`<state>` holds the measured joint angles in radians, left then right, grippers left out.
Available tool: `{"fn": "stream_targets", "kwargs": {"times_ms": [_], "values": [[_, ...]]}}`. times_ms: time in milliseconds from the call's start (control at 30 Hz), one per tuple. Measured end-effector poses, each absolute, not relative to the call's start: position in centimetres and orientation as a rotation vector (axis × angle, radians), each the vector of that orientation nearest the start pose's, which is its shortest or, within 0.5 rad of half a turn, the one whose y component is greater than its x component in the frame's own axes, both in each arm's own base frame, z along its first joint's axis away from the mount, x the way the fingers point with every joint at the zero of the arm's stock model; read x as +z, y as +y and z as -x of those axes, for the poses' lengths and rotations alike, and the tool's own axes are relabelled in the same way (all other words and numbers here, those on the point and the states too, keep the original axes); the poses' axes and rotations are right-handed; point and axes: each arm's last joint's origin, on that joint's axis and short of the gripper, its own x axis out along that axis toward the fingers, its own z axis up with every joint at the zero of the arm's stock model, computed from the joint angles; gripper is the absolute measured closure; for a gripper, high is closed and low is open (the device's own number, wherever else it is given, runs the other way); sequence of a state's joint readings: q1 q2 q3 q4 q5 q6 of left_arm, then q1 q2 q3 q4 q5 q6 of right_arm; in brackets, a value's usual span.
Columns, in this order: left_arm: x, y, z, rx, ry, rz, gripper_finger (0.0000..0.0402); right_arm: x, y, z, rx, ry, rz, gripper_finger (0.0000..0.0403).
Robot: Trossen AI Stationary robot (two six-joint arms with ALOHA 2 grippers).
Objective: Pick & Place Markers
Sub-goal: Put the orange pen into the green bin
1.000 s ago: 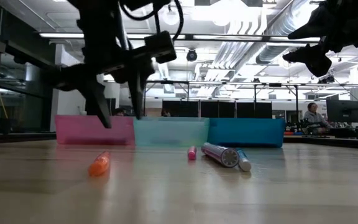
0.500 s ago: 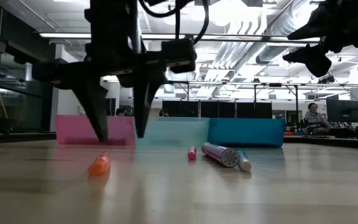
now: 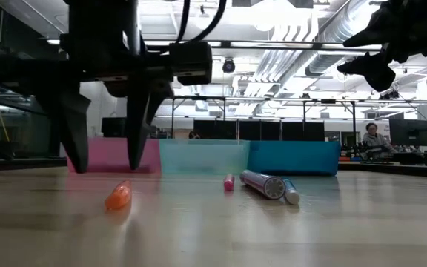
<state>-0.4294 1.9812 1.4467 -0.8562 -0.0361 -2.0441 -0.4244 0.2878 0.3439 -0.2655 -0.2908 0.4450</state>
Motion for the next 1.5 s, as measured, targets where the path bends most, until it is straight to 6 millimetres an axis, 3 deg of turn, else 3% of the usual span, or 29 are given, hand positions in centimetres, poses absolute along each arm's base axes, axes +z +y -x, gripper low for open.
{"fn": "stream_targets", "kwargs": {"times_ms": [433,633,1067,1233,1500], "values": [[17.8,-15.4,-35.5,1.080,1.063,1.393,0.0204,23.2,-3.4,-9.6,-0.175,0.164,-0.516,0.0153],[15.8,-15.7,-36.2,1.090,1.120,1.433,0.0204,23.2,-3.4,-9.6,-0.175,0.163,-0.516,0.0153],[15.6,-15.7,-36.4,1.128,1.068,1.472,0.0207,23.2,-3.4,-9.6,-0.175,0.164,-0.516,0.0153],[15.3,-15.7,-36.4,1.133,1.103,1.478,0.0245,23.2,-3.4,-9.6,-0.176,0.164,-0.516,0.0153],[15.0,-15.6,-36.7,1.097,1.124,1.460,0.0355,23.2,-3.4,-9.6,-0.175,0.164,-0.516,0.0153]]}}
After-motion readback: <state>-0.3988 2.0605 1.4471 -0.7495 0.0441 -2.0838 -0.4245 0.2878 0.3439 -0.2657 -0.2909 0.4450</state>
